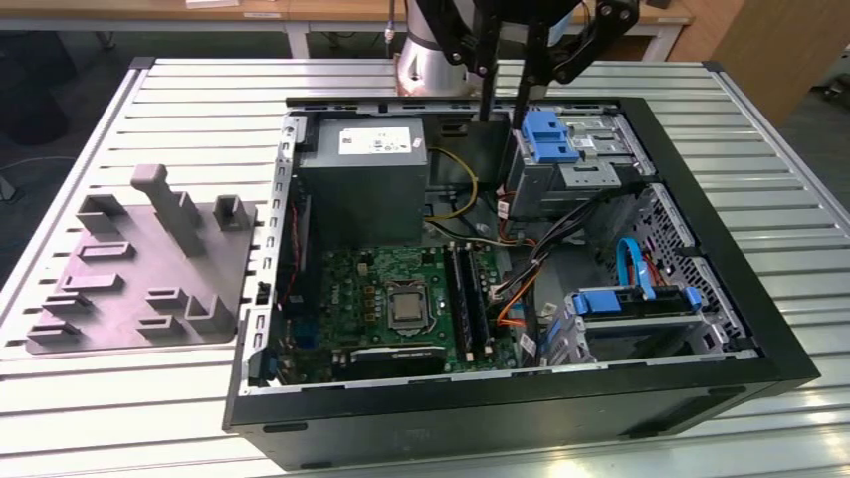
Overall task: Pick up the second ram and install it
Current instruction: 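Insert the second ram into the second slot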
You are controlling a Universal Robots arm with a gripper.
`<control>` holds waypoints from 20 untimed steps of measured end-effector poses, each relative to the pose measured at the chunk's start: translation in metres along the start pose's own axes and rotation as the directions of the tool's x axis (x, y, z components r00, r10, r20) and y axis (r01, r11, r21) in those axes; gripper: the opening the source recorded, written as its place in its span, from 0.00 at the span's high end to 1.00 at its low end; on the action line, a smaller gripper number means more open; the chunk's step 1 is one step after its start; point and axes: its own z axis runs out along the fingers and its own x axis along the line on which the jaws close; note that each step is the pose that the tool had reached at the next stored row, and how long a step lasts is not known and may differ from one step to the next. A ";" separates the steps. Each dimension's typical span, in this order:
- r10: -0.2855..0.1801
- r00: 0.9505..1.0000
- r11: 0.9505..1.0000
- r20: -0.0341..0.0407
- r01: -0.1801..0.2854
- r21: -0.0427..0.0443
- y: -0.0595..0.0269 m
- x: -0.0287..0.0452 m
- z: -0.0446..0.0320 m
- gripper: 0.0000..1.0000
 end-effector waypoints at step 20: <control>-0.268 0.963 0.963 0.000 0.268 -0.014 0.0000 0.0001 0.0028 0.69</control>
